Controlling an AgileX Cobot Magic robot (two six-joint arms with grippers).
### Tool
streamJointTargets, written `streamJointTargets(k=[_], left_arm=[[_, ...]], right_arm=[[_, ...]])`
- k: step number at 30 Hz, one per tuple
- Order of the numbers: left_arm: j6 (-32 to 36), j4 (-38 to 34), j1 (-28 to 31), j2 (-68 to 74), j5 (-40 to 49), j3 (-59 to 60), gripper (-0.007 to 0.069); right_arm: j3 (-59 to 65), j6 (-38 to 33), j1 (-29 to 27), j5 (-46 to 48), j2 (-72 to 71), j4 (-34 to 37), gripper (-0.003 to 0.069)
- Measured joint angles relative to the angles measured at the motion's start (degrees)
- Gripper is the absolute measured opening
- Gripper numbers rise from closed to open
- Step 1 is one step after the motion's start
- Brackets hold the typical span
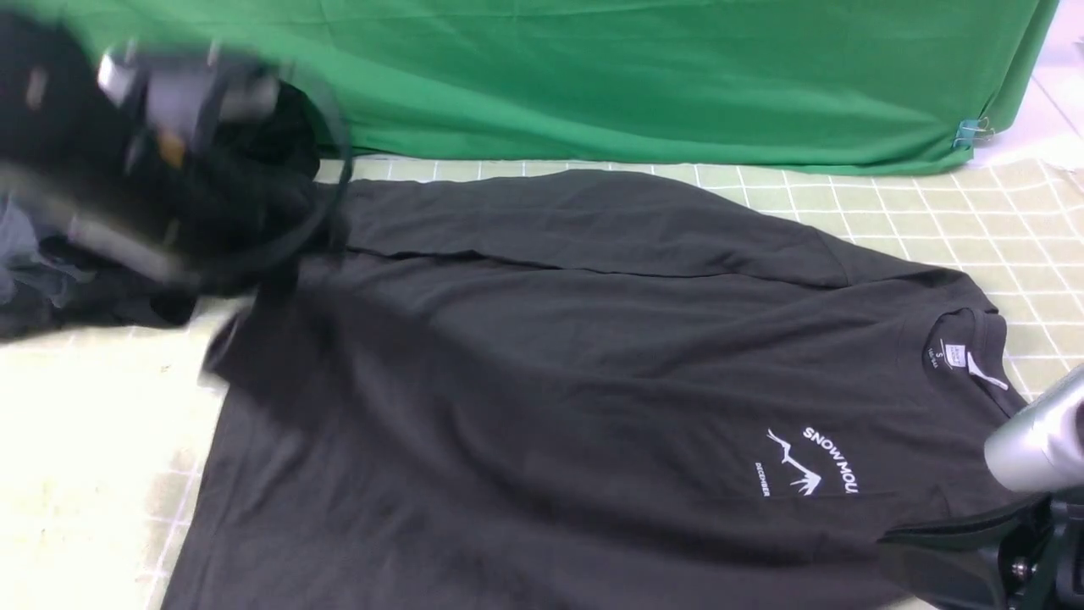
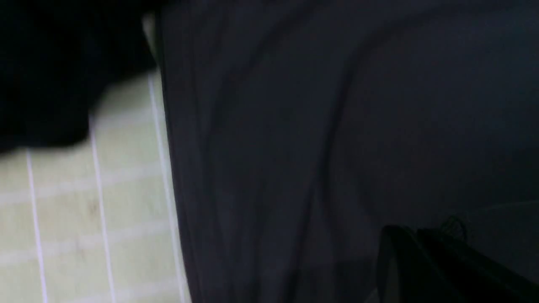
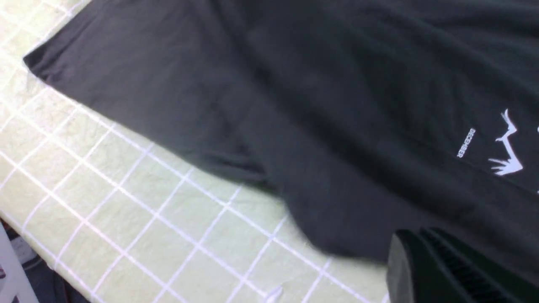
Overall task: Fold a long-sleeved shirt over a green coffee tablecloth.
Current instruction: 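Fold the left side of the black T-shirt inward over its body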
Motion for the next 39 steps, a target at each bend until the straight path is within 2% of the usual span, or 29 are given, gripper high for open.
streamJointTargets(k=[4,5,9,12,15,16,18,22,28,35,39], left_arm=[[0.4,0.1,1.6,7.7,2.5,-9.7,0.0006],[0.4,0.4,2.8,12.3,4.0,-14.6,0.0006],[0.4,2.1,4.4,19.8,6.9,-21.3,0.0006],[0.1,2.9,5.3,25.0,8.0,-24.4,0.0007],[1.9,2.2,5.5,28.4,8.7,-25.8,0.0008],[2.8,1.0,5.5,29.2,8.9,-25.9,0.0008],[3.0,-1.0,5.5,29.8,9.0,-26.1,0.0008],[3.1,-1.8,5.5,29.9,9.0,-26.3,0.0008],[3.3,0.3,5.5,29.9,9.0,-26.3,0.0008],[3.4,1.5,5.5,29.9,8.9,-26.3,0.0008],[3.4,1.5,5.5,30.0,8.7,-26.3,0.0008]], right_arm=[[-1.5,0.1,0.0,3.3,2.1,0.5,0.0004],[-3.6,-0.1,0.0,8.0,4.1,0.5,0.0008],[-7.3,-0.4,0.0,14.3,7.9,0.5,0.0022],[-9.6,-1.8,0.0,15.3,12.0,0.5,0.0050],[-10.7,-3.3,0.0,14.9,17.0,0.5,0.0122],[-10.9,-4.8,0.0,14.2,19.9,0.5,0.0190],[-11.1,-7.0,0.0,12.1,24.4,0.5,0.0280],[-11.1,-8.2,0.0,6.3,32.9,0.5,0.0367],[-11.2,-5.2,-0.1,-2.0,43.3,-2.4,0.0382],[-11.2,-0.9,-2.0,-9.0,48.5,-5.6,0.0382],[-11.2,-0.3,-2.2,-11.7,48.8,-5.9,0.0323]])
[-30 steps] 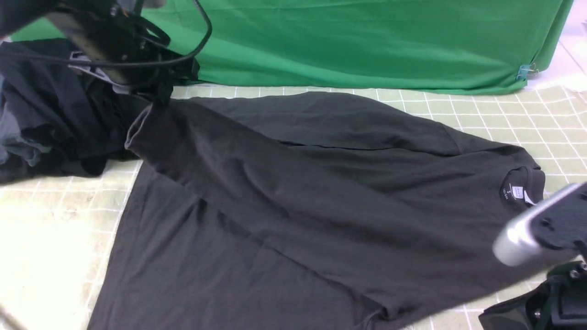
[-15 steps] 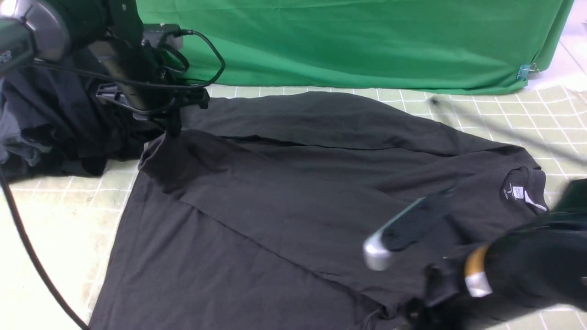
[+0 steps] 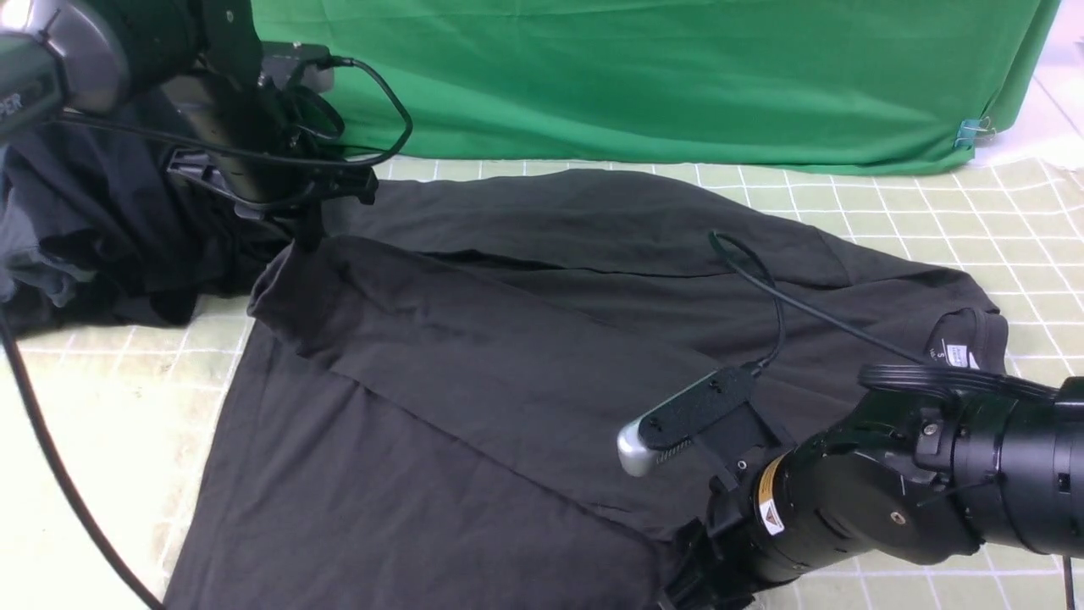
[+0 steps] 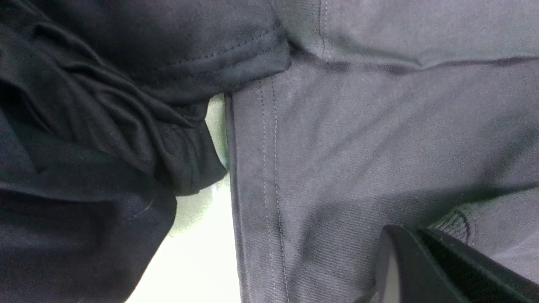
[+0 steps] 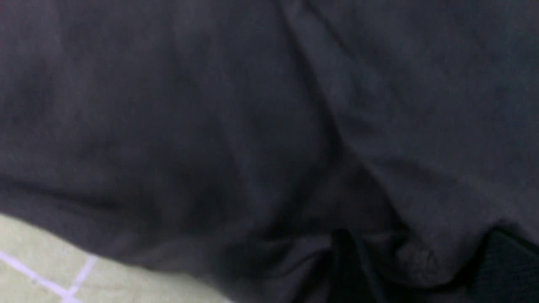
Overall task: Fold a long-sleeved shirt over a green coffee tablecloth.
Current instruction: 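Fold the left side of the black T-shirt inward over its body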
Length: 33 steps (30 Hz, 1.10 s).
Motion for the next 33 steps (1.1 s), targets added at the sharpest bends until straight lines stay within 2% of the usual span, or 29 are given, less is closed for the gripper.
streamJointTargets(k=[4,5,8,15,22,28,32,33], left_arm=[[0.0,0.0,0.0,0.6,0.6,0.0,0.0008],[0.0,0.0,0.0,0.7,1.5,0.0,0.0008],[0.0,0.0,0.0,0.9,3.2,0.0,0.0008],[0.5,-0.3,0.0,0.8,7.4,0.0,0.0008],[2.1,-1.2,0.0,0.8,8.8,0.0,0.0008],[2.1,-1.5,0.0,1.3,9.0,0.0,0.0008],[2.6,-1.5,0.0,2.4,9.3,0.0,0.0008],[2.8,-1.5,0.0,2.7,9.6,0.0,0.0008]], right_arm=[[0.0,0.0,-0.7,-0.3,0.0,-0.1,0.0152],[0.0,0.0,-0.9,0.0,0.0,-0.3,0.0076],[0.0,0.0,-0.9,1.8,-0.1,-0.3,0.0021],[2.6,0.7,1.4,6.7,-5.1,-0.3,0.0017],[9.2,7.1,5.9,8.2,-13.1,-0.2,0.0017],[10.2,7.9,6.2,8.4,-14.4,0.3,0.0018],[10.2,8.0,6.2,8.5,-14.4,0.4,0.0042],[10.3,8.1,6.2,8.9,-14.4,0.6,0.0070]])
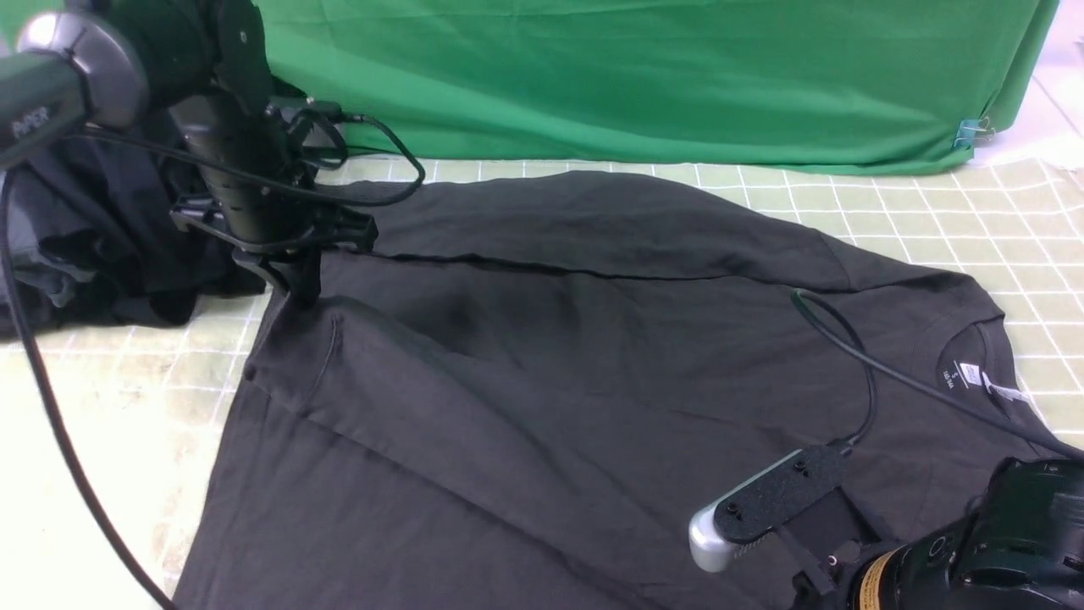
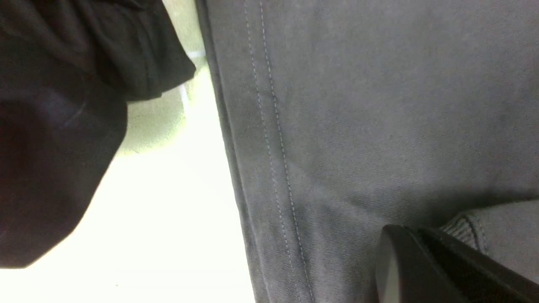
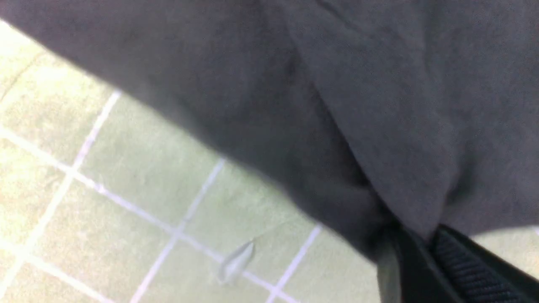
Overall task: Fold a long-sleeved shirt over a green coffee tablecloth.
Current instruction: 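Fold the left side of the black T-shirt inward over its body, then grab the top left corner of the dark shirt with the left gripper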
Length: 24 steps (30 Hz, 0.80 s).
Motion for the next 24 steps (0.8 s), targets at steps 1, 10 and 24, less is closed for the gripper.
streamJointTargets(k=[1,10,24], left_arm=[[0.1,0.0,0.0,0.2,0.1,0.0,0.0008],[0.6,0.2,0.0,0.2,-1.0,0.0,0.0155],[-14.1,4.4,0.0,1.9,-9.0,-6.8,0.0461]], right_arm=[[0.0,0.0,0.0,0.2,0.0,0.1,0.0083],[0.0,-1.4,0.0,1.2,-0.3,0.2,0.0299],[-0.9,-2.3,0.0,4.1,-18.4,0.3,0.0302]])
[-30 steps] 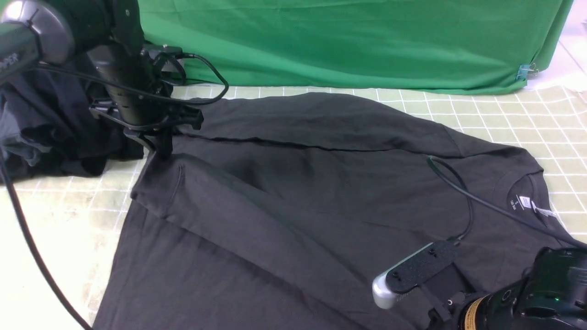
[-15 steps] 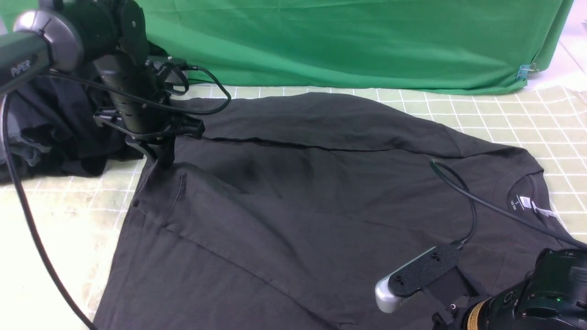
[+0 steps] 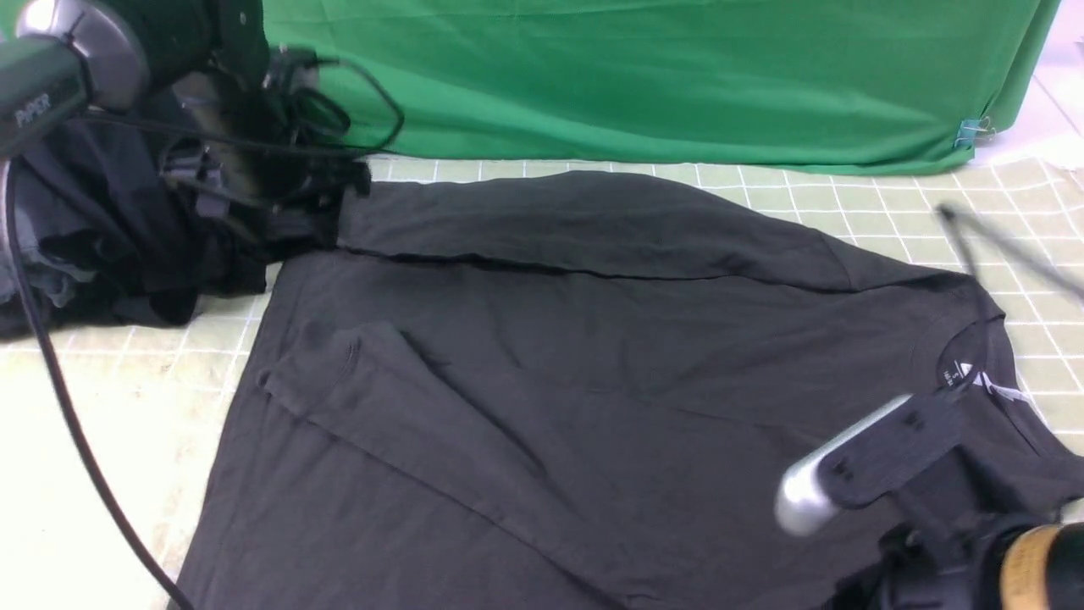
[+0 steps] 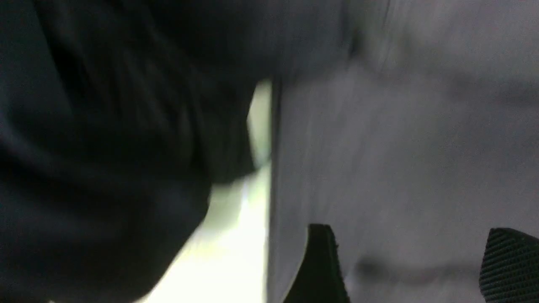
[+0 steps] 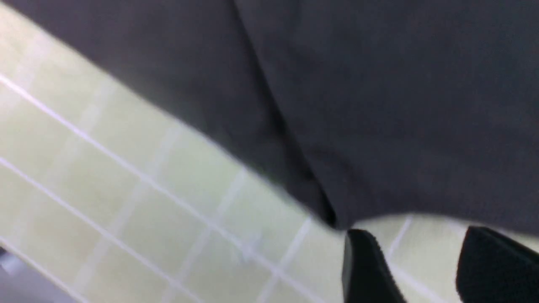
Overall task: Fold a long-sleeved shirt over a green coffee tablecloth.
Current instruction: 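Grab the top left corner of the dark shirt with the left gripper, then fold the left side of the dark shirt inward over its body with the left gripper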
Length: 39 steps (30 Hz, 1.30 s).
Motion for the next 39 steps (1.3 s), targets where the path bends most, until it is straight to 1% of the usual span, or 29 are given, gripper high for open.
streamJointTargets(k=[4,6,7,9,12,17,21,23,24,25,26,27,28,29,30,32,33,39], left_arm=[[-1.7,-3.1,0.0,4.9,-2.3,-4.2,0.0399],[-2.4,-3.5,0.0,6.7,-2.3,-5.2,0.0384],[-4.1,-3.8,0.0,8.7,-2.4,-6.4,0.0375],[-5.8,-3.8,0.0,10.4,-2.6,-7.5,0.0373],[-8.6,-4.4,0.2,13.3,-3.6,-10.2,0.0393],[-9.3,-5.1,0.5,15.5,-4.8,-12.2,0.0424],[-10.1,-5.9,1.0,16.5,-5.5,-12.6,0.0413],[-10.2,-5.8,1.2,16.5,-5.5,-12.6,0.0343],[-10.2,-5.8,1.2,16.5,-5.5,-12.6,0.0334],[-9.7,-5.4,1.3,16.5,-5.5,-12.6,0.0243],[-9.6,-5.4,1.3,16.5,-5.4,-12.6,0.0216],[-8.5,-5.4,1.3,16.5,-5.3,-12.6,0.0117],[-8.2,-5.4,1.3,16.4,-5.2,-12.6,0.0095],[-6.8,-6.2,1.3,15.9,-4.7,-12.6,0.0043],[-5.8,-6.8,1.3,15.4,-4.1,-12.6,0.0024],[-4.4,-8.1,1.3,13.5,-2.3,-12.6,0.0010],[-4.4,-8.1,1.3,13.5,-2.3,-12.6,0.0010],[-2.9,-9.4,1.2,7.6,4.6,-12.6,0.0007]], right_arm=[[-1.9,-0.1,0.0,-2.8,-3.2,-0.1,0.0302],[-2.2,-0.2,0.0,-3.1,-3.4,-0.2,0.0302],[-2.6,-0.2,0.0,-3.3,-3.4,-0.4,0.0302],[-2.8,-0.4,0.0,-3.5,-3.4,-0.5,0.0302],[-2.9,-0.7,0.0,-3.4,-3.4,-0.7,0.0302],[-2.9,-0.8,0.0,-3.3,-3.4,-0.8,0.0302],[-2.9,-0.8,0.0,-3.2,-3.4,-0.9,0.0302],[-2.9,-0.8,0.0,-3.1,-3.4,-0.9,0.0302],[-2.9,-0.8,0.0,-3.1,-3.4,-0.9,0.0302],[-2.9,-0.8,0.0,-3.1,-3.4,-0.9,0.0302],[-2.9,-0.8,0.0,-3.0,-3.4,-0.9,0.0302],[-2.9,-0.8,0.0,-3.0,-3.4,-0.9,0.0302],[-2.9,-0.8,0.0,-3.0,-3.4,-1.0,0.0302],[-2.9,-0.9,0.0,-3.0,-3.4,-1.0,0.0302],[-2.9,-0.9,0.0,-3.0,-3.4,-1.1,0.0302],[-2.9,-0.9,0.0,-3.0,-3.4,-1.4,0.0302],[-2.9,-0.9,0.0,-3.0,-3.4,-1.4,0.0302],[-2.9,-0.9,0.0,-3.0,-3.4,-2.6,0.0302]])
